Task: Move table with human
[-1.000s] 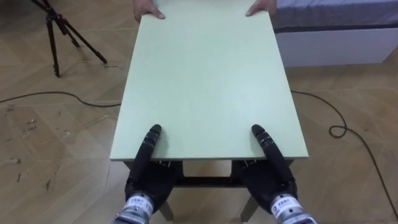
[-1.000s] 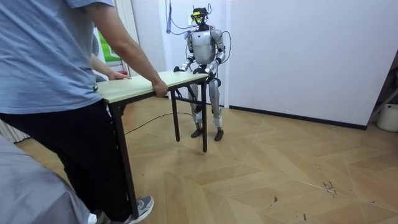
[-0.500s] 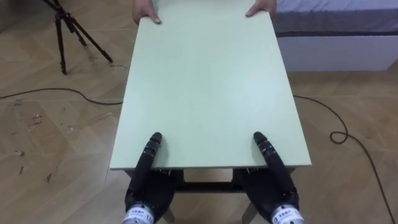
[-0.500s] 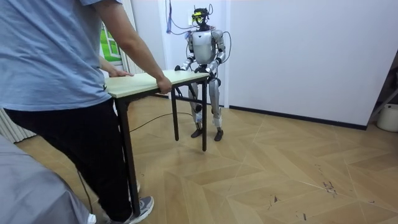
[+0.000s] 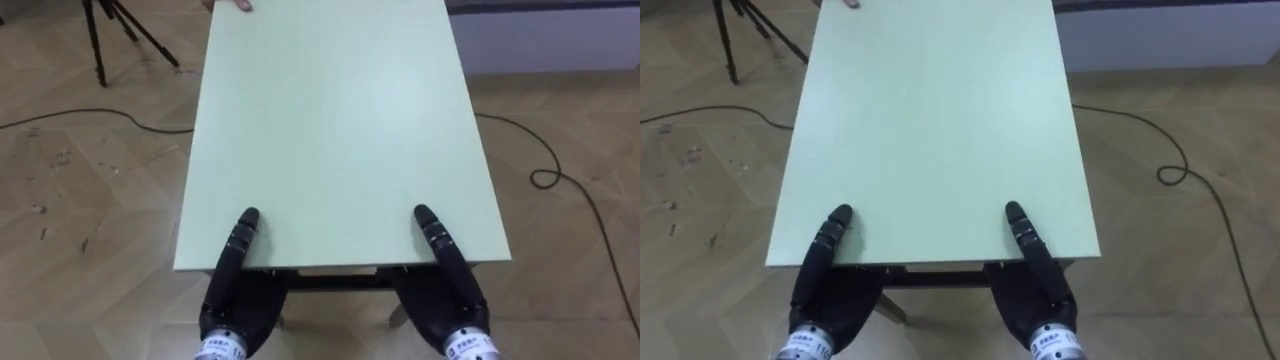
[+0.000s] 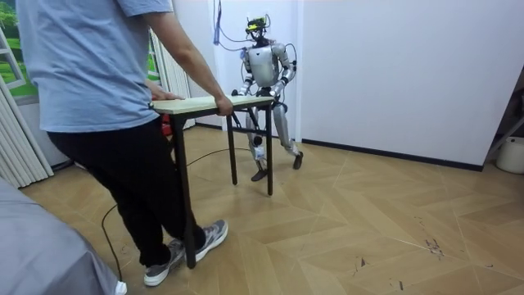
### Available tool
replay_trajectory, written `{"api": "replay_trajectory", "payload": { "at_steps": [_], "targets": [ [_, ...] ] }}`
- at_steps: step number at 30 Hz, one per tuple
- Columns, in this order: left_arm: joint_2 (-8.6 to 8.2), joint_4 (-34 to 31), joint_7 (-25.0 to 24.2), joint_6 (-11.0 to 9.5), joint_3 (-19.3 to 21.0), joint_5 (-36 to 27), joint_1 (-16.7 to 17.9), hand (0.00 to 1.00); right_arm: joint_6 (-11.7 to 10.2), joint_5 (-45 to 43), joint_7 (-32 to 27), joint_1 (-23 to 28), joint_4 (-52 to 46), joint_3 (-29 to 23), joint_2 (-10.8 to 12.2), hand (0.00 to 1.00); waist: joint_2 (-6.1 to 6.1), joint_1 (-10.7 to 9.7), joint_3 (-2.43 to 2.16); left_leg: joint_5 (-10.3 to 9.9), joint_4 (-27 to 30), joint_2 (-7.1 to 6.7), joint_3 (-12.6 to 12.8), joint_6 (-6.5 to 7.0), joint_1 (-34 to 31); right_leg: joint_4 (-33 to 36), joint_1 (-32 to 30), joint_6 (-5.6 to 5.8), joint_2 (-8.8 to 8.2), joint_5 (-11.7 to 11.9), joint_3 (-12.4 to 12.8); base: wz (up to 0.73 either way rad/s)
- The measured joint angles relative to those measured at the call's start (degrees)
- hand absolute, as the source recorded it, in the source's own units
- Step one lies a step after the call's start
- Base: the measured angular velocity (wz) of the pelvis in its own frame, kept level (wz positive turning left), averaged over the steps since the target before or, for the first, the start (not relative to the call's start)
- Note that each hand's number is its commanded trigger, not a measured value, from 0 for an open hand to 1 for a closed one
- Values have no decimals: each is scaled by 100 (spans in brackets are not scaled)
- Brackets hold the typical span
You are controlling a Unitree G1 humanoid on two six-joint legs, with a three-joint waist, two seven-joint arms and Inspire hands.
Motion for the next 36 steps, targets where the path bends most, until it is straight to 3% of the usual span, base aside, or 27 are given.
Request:
{"api": "replay_trajectory", "payload": {
  "at_steps": [1,3,4,6,7,9,10,11,12,13,14,15,16,19,20,21,22,23,24,25,26,27,28,29,31,33,36],
  "targets": [
    [15,55,1,-5,-9,-7,-131,100,-19,0,4,-63,10,-14,-19,100,4,-86,-4,-257,-627,-64,-33,20,99,-40,-171,44,-78,209,3,29],
    [13,159,4,-32,-60,-6,-326,100,5,-3,4,-135,35,-138,2,100,-6,-212,-8,-448,-1451,-269,-34,185,217,-167,-425,174,-227,578,132,34],
    [13,206,4,-44,-82,-6,-387,100,26,-5,4,-140,40,-189,57,100,-31,-226,-8,-469,-1637,-354,8,227,221,-209,-499,220,-284,692,190,22],
    [11,296,5,-53,-72,-8,-358,100,270,-117,4,-147,159,-350,131,100,-205,-309,-51,-520,-1745,-777,182,540,71,-614,-545,367,-570,1259,377,-8],
    [13,300,6,-53,-57,-7,-316,100,328,-156,4,-133,192,-370,168,100,-288,-331,-62,-488,-1691,-915,216,601,24,-784,-499,402,-641,1441,459,-15],
    [21,377,5,-47,-39,-84,-135,100,596,-222,4,-83,340,-460,235,100,-520,-517,-88,-403,-1504,-1338,383,889,-80,-1627,-106,716,-856,2201,754,-6],
    [27,400,5,-40,-45,-117,-106,100,676,-225,0,-65,345,-493,221,100,-570,-552,-85,-399,-1439,-1415,485,948,-101,-1791,-21,904,-908,2385,856,-9],
    [23,407,4,-35,-48,-152,-36,100,813,-230,-15,-51,349,-541,202,100,-565,-570,-62,-412,-1225,-1389,760,1075,-215,-1735,0,1222,-976,2590,918,10],
    [-1,475,4,0,-60,-152,-40,100,870,-263,-35,0,350,-600,191,100,-450,-657,19,-419,-1058,-1171,1235,1093,-270,-792,-99,1180,-981,1942,835,53],
    [8,500,10,83,-71,-75,-65,100,890,-227,-21,136,321,-669,221,100,-455,-760,14,-295,-1138,-1052,1559,1082,-295,538,-257,1061,-1059,1026,798,74],
    [12,500,10,115,-78,-15,-74,100,892,-160,-6,219,291,-689,224,100,-497,-777,2,-216,-1203,-1037,1721,1085,-314,1172,-329,1063,-1109,647,812,85],
    [21,498,9,171,-112,80,-79,100,904,-61,29,385,209,-749,221,100,-573,-805,-36,-80,-1320,-1039,2055,1106,-360,2279,-335,1067,-1224,33,840,65],
    [20,480,5,233,-152,118,-85,100,880,-5,33,539,68,-771,165,100,-590,-805,-37,-37,-1333,-1049,2368,1150,-404,3129,-143,1082,-1329,-341,860,55],
    [5,429,-50,268,-182,121,-52,100,788,8,34,673,-114,-752,100,100,-666,-669,-51,11,-1369,-1211,2891,1246,-421,3972,666,1106,-1525,-566,922,-13],
    [-9,428,-98,268,-152,122,-33,100,789,15,34,646,-119,-736,87,100,-722,-529,-49,-1,-1339,-1293,3040,1277,-476,3919,1105,1145,-1730,-532,932,-88],
    [-28,425,-163,268,-86,123,14,100,783,-5,35,590,-120,-673,61,100,-763,-391,-46,-25,-1173,-1337,3006,1318,-603,3610,1476,1256,-1945,-437,974,-114],
    [-29,382,-237,267,26,123,113,100,765,-66,28,503,-107,-549,48,100,-797,-309,-23,-58,-866,-1294,2749,1364,-789,3130,1693,1507,-1994,-649,981,-90],
    [-28,343,-240,267,70,121,185,100,761,-95,7,482,-92,-497,79,100,-845,-297,34,-59,-559,-1219,2502,1386,-926,2963,1791,1508,-1865,-655,903,-49],
    [39,263,-224,296,51,100,295,100,683,-62,15,572,-73,-412,98,100,-808,-226,60,-46,4,-1158,2220,1462,-1344,2687,2012,1416,-1635,-564,907,13],
    [62,202,-203,335,-47,166,260,100,576,9,170,691,-114,-419,5,100,-842,-268,23,186,-561,-1652,2047,1620,-1753,2441,1987,1459,-1646,-599,964,43],
    [67,82,-182,331,-95,194,238,100,521,58,269,694,-167,-436,-50,100,-739,-343,-37,707,-924,-1803,1994,1703,-1986,2378,1909,1559,-1608,-700,923,49],
    [288,-207,-174,293,-157,187,235,100,460,144,395,705,-229,-431,-12,100,-851,-387,-11,1008,-1160,-1767,2561,2254,-2203,2548,1804,1696,-1573,-1063,805,33],
    [430,-274,-171,272,-177,191,203,100,435,166,406,733,-233,-404,78,100,-1010,-388,1,970,-1282,-1846,2604,2268,-2199,2652,1817,1717,-1636,-1183,815,12],
    [528,-278,-157,266,-150,241,110,100,452,253,406,760,-235,-360,118,100,-1141,-285,3,943,-1452,-1837,2982,2299,-2213,2623,1879,1714,-1572,-1404,844,0],
    [588,-324,-57,276,-152,246,-26,100,487,428,347,734,-308,-357,103,100,-1120,-13,13,968,-1723,-1678,3665,2347,-2221,2353,2035,1602,-1291,-1615,873,-42],
    [601,-327,39,270,-126,241,-100,100,549,474,218,638,-300,-355,105,100,-1111,208,19,982,-1779,-1520,4131,2365,-2251,1819,2241,1435,-1012,-1709,857,-69],
    [587,-337,48,270,-61,206,-104,100,565,366,146,500,-290,-346,111,100,-1070,469,22,1010,-1588,-1255,4445,2359,-2514,519,2677,1055,-737,-2113,861,-64]
  ]
}}
